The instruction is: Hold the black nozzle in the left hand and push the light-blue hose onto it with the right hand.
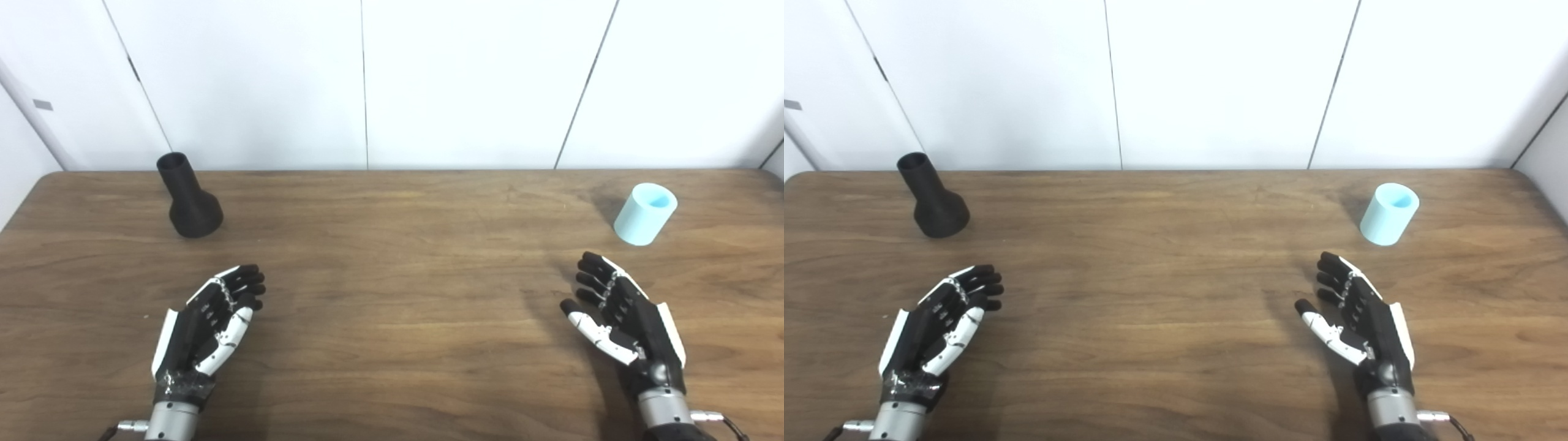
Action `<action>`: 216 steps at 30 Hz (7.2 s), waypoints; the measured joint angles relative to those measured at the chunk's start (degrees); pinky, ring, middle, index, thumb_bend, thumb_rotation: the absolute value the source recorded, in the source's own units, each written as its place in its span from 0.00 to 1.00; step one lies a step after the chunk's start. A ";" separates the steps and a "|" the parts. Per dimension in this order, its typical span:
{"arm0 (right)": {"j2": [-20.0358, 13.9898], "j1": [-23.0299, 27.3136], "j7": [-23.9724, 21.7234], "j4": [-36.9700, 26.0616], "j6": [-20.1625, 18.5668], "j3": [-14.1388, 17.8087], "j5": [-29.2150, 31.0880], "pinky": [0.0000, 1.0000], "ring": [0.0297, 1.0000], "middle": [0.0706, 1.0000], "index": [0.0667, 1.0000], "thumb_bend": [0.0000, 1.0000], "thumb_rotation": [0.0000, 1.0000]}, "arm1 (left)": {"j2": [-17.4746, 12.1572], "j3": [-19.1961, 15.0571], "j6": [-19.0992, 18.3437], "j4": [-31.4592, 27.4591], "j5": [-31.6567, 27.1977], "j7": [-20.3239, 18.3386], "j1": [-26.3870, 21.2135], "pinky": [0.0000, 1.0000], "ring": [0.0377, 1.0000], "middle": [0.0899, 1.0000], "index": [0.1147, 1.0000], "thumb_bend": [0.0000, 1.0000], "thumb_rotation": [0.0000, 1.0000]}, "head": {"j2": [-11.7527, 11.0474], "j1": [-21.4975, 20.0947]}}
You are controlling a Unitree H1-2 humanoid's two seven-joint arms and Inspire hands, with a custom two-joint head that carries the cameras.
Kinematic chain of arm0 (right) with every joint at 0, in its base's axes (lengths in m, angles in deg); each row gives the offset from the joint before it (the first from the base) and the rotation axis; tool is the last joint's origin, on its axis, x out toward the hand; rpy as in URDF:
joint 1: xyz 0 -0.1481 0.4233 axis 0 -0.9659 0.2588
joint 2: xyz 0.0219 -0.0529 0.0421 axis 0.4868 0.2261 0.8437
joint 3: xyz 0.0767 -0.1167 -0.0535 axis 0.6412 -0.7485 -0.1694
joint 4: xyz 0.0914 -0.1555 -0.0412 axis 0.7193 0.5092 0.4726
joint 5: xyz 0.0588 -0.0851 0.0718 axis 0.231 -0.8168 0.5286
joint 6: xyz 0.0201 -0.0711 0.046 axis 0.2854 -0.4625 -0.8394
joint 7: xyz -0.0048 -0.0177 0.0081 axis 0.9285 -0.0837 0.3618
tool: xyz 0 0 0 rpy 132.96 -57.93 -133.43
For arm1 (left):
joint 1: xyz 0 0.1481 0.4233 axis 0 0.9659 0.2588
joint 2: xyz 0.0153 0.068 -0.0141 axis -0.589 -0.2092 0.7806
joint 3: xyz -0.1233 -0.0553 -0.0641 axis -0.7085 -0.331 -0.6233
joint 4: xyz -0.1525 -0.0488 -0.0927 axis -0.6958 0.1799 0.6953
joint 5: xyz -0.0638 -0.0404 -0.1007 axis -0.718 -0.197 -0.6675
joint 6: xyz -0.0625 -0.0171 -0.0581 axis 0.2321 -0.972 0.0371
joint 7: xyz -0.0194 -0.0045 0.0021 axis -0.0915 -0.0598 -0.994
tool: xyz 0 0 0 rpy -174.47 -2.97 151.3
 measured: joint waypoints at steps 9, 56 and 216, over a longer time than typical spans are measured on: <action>0.00 0.00 0.01 -0.09 -0.23 -0.03 0.00 0.77 0.81 0.80 0.78 0.25 0.11 | -0.01 0.01 0.00 0.00 -0.05 -0.04 0.00 0.67 0.71 0.71 0.69 0.26 0.27 | 0.00 0.26; -9.12 0.89 -8.21 7.94 4.19 6.28 9.07 0.67 0.77 0.77 0.74 0.27 0.44 | -3.80 -10.71 -7.74 3.60 11.19 12.73 -4.77 0.86 0.86 0.86 0.92 0.76 0.38 | -0.44 25.83; -11.03 -0.84 -0.44 7.37 6.19 7.31 3.00 0.59 0.70 0.71 0.67 0.57 0.66 | -16.26 26.51 6.52 54.63 42.91 36.42 -38.49 0.76 0.45 0.40 0.44 0.50 0.00 | -2.46 12.40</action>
